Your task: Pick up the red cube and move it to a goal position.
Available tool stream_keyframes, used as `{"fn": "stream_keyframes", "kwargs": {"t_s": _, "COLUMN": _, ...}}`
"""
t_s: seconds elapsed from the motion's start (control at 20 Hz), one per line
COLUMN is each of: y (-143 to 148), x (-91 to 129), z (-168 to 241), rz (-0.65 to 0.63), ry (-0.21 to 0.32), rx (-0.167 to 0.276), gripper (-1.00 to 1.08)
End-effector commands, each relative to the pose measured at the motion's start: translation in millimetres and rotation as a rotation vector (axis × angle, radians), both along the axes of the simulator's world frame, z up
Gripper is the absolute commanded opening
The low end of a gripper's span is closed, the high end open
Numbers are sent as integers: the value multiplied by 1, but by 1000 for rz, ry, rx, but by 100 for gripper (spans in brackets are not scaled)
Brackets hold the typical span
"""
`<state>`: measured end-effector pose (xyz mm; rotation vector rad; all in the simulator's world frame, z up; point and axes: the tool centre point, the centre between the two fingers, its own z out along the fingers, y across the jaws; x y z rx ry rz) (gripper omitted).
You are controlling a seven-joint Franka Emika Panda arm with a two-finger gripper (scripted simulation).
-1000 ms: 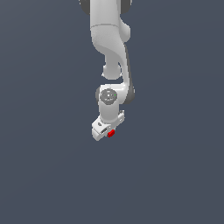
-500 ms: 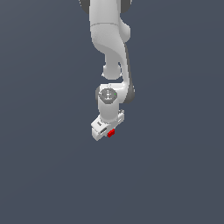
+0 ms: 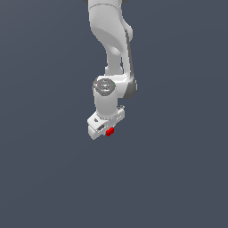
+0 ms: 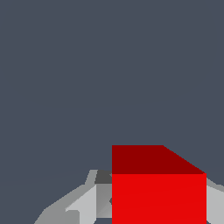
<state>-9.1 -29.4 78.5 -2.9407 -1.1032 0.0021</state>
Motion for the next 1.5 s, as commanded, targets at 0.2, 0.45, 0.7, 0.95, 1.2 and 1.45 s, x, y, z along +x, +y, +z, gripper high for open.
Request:
{"fn": "stream_keyframes", "kwargs": {"t_s": 0.2, "y": -18, "x": 9, "z": 66, "rz": 0, "ry": -1, "rx": 0, "gripper": -100}}
{"fn": "stream_keyframes", "kwargs": {"t_s": 0.45, "y": -33, "x": 17, "z": 121, "rz": 1, "ry": -2, "rx": 1, "gripper": -100}}
{"fn": "stream_keyframes", "kwargs": {"t_s": 0.7, "y": -45, "x": 24, "z": 166, "rz": 1, "ry": -2, "rx": 1, "gripper": -100}}
{"fn": "stream_keyframes", "kwargs": {"t_s": 0.95, "y": -54, "x": 30, "z": 195, "rz": 0, "ry": -2, "rx": 1, "gripper": -100}}
{"fn": "stream_keyframes", "kwargs": {"t_s": 1.2, "y": -59, "x": 34, "z": 211, "rz": 0, "ry": -2, "rx": 0, "gripper": -100}}
{"fn": "stream_keyframes", "kwargs": {"t_s": 1.45, "y": -60, "x": 35, "z": 214, "rz": 0, "ry": -2, "rx": 0, "gripper": -100}}
